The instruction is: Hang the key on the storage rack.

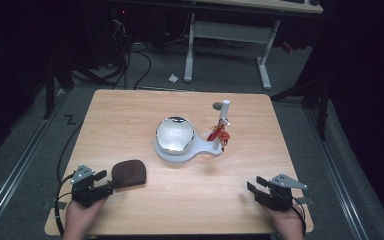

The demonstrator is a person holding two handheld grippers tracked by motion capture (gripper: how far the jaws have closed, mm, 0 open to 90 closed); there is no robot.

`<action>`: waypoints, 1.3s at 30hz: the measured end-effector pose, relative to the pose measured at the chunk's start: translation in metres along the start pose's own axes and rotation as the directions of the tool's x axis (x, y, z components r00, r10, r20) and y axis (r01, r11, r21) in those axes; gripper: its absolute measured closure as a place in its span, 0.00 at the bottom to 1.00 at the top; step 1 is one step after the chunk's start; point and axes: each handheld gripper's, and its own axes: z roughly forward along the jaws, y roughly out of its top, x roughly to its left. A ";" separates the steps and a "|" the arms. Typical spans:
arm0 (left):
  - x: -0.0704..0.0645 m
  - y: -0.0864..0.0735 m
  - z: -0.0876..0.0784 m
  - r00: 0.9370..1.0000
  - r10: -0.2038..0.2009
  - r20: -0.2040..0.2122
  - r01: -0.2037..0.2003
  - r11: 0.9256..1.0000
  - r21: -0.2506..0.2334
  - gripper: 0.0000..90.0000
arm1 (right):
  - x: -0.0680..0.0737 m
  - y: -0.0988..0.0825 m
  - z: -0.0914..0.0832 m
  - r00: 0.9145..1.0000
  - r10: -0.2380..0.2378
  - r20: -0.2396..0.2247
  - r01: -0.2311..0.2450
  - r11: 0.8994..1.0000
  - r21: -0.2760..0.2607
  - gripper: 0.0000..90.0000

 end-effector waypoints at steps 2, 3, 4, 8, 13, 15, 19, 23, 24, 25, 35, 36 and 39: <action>0.006 0.003 0.002 1.000 -0.020 -0.005 0.020 1.000 -0.018 0.57 | 0.000 0.000 0.002 1.000 -0.007 0.003 0.007 1.000 0.011 0.58; 0.009 0.005 0.003 0.999 -0.035 -0.001 0.035 0.999 -0.028 0.61 | -0.001 0.000 0.003 1.000 -0.009 0.003 0.009 1.000 0.011 0.58; 0.011 0.008 0.004 0.999 -0.050 0.002 0.050 0.998 -0.041 0.68 | -0.001 0.000 0.004 1.000 -0.003 0.003 0.003 1.000 0.014 0.58; 0.015 0.014 0.010 0.998 -0.056 -0.027 0.054 0.997 -0.054 0.84 | -0.001 0.000 0.005 1.000 -0.001 0.008 0.001 1.000 0.023 0.58; 0.017 0.016 0.021 0.997 -0.077 0.004 0.077 0.997 -0.014 0.79 | 0.000 -0.001 0.005 1.000 0.009 0.014 -0.010 0.999 0.033 0.58; 0.017 0.014 0.024 0.996 -0.084 0.013 0.084 0.996 0.010 0.75 | 0.001 -0.002 0.004 1.000 0.007 0.017 -0.008 0.999 0.031 0.58; 0.022 0.010 0.024 0.984 -0.163 0.071 0.162 0.986 0.028 0.69 | 0.002 -0.002 0.005 1.000 0.010 0.022 -0.010 0.999 0.036 0.58; 0.013 0.005 0.018 0.984 -0.135 0.114 0.129 0.990 0.058 0.70 | 0.001 -0.002 0.005 1.000 0.011 0.021 -0.012 0.999 0.041 0.58; 0.011 0.003 0.016 0.983 -0.132 0.127 0.126 0.990 0.060 0.70 | 0.002 -0.002 0.005 1.000 0.014 0.022 -0.015 0.999 0.042 0.58; 0.008 0.000 0.013 0.981 -0.138 0.139 0.130 0.989 0.064 0.71 | 0.001 -0.002 0.005 1.000 0.009 0.022 -0.010 0.999 0.039 0.58; -0.006 -0.012 0.002 0.980 -0.137 0.145 0.129 0.990 0.061 0.81 | -0.002 -0.003 0.002 1.000 0.020 0.016 -0.021 0.999 0.031 0.58; -0.006 -0.012 0.002 0.979 -0.140 0.147 0.132 0.989 0.062 0.81 | -0.002 -0.003 0.002 1.000 0.022 0.014 -0.023 0.999 0.032 0.57; -0.004 -0.013 0.002 0.975 -0.156 0.158 0.148 0.987 0.064 0.83 | -0.003 -0.003 0.003 1.000 0.028 0.012 -0.028 0.999 0.036 0.57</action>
